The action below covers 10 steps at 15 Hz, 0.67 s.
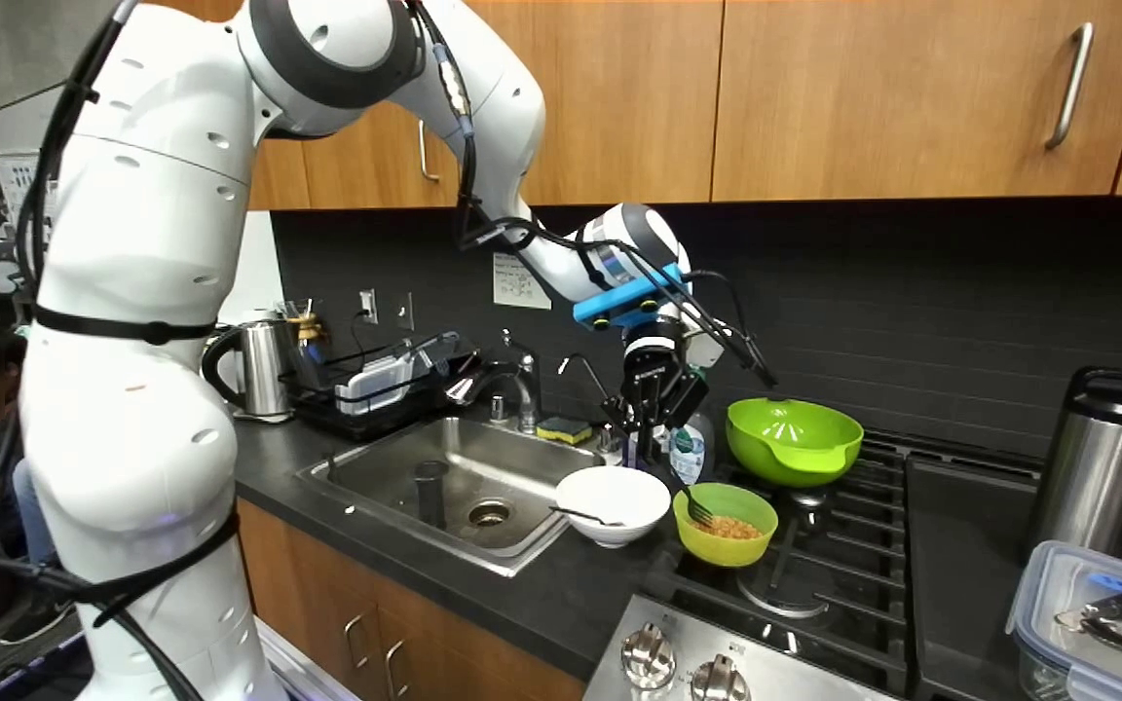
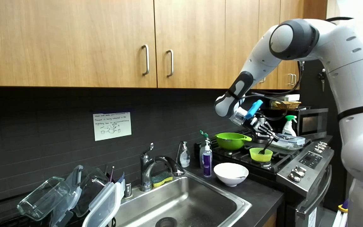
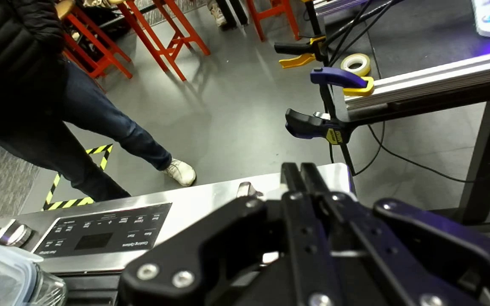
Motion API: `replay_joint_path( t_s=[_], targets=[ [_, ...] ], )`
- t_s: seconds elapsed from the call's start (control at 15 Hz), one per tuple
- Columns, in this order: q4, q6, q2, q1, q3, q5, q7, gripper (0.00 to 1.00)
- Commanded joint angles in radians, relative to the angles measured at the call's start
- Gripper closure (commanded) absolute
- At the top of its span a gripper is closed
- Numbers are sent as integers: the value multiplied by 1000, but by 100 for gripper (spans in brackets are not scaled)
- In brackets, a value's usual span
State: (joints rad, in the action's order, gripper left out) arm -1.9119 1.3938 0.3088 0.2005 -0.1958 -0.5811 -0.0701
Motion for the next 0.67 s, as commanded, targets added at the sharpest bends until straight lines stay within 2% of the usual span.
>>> replay_joint_path(
  t_s=[0.0,0.6],
  targets=[
    [50,-46,37,2,4,-3,-10,99],
    [126,-138,92,-5,13,-7,-8,99]
  ],
)
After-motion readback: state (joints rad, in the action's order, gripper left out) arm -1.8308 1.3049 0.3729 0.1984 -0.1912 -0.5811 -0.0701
